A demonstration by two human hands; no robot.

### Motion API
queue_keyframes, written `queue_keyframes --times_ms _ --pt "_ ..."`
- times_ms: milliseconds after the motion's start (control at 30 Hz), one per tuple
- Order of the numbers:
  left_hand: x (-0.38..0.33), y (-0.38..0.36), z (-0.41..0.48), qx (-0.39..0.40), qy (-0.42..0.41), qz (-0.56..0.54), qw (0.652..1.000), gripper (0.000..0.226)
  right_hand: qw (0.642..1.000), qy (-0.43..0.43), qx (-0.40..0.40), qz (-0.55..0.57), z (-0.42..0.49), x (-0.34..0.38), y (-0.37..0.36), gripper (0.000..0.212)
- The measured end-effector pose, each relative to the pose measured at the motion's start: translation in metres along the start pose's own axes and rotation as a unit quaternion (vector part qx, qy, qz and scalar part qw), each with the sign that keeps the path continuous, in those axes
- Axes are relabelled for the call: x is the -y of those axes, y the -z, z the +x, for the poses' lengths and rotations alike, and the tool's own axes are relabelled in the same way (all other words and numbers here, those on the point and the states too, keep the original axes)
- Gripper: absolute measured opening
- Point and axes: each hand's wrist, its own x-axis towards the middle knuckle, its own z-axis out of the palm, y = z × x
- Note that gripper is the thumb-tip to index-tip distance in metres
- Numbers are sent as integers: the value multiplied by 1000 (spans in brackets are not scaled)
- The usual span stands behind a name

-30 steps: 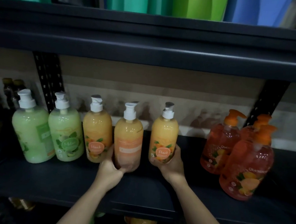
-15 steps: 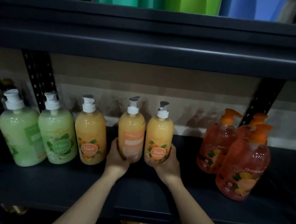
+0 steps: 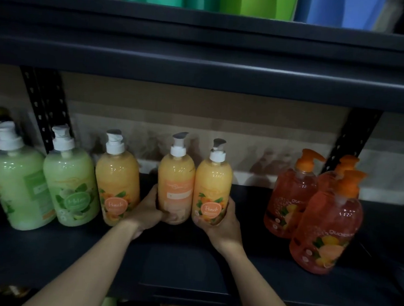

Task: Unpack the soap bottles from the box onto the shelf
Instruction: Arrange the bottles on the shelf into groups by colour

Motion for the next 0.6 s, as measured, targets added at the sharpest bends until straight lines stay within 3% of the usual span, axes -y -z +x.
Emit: queue_keyframes --times_ms 100,267,433,600 --pt "2 -2 3 -6 -10 10 1000 95 1000 2 1 3 0 -1 1 93" --pt "7 -13 2 -85 -35 11 996 93 1000 10 0 -1 0 0 2 91" --pt "9 -26 0 -172 -48 11 984 114 1000 10 -1 3 2 -2 0 88" --pt "1 -44 -5 -246 -35 79 965 132 1000 20 -3 13 2 -4 -1 87"
